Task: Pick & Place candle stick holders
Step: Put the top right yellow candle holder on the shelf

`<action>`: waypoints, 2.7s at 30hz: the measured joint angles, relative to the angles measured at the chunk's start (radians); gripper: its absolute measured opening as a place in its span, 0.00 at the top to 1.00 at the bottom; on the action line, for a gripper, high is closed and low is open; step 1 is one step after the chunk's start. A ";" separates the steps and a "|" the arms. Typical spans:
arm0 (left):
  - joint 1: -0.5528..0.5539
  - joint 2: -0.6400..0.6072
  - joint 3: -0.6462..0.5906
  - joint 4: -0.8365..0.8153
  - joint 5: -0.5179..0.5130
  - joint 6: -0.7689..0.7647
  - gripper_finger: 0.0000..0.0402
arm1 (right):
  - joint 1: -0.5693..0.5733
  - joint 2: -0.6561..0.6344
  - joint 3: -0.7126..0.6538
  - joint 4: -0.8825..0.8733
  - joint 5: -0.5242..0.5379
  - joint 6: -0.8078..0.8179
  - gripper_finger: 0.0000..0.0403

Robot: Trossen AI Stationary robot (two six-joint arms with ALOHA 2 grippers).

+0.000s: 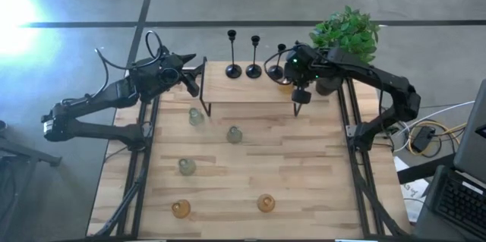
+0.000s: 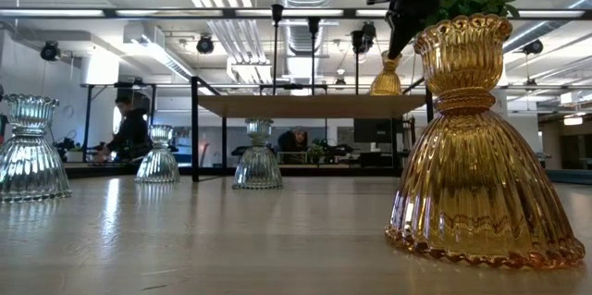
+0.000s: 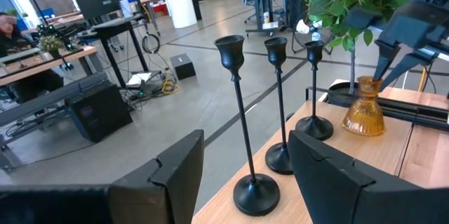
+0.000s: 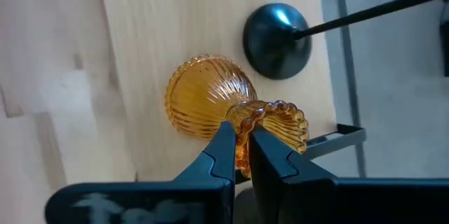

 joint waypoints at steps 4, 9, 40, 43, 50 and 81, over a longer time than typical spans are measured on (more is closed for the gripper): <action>0.000 0.000 0.000 0.000 0.000 0.000 0.47 | -0.004 0.017 0.010 -0.003 0.017 -0.017 0.97; 0.000 0.000 0.000 0.000 0.000 0.008 0.47 | -0.014 0.020 0.016 -0.015 0.024 -0.034 0.97; 0.000 0.000 0.000 0.000 0.000 0.011 0.47 | -0.043 0.068 0.013 0.054 0.059 -0.108 0.97; 0.000 0.000 0.000 0.000 0.000 0.011 0.47 | -0.049 0.068 0.013 0.055 0.058 -0.108 0.97; 0.000 0.000 0.000 0.000 0.000 0.011 0.47 | -0.053 0.068 0.012 0.056 0.055 -0.115 0.97; 0.001 0.000 0.000 0.000 0.000 0.003 0.47 | -0.063 0.068 0.013 0.023 0.052 -0.096 0.94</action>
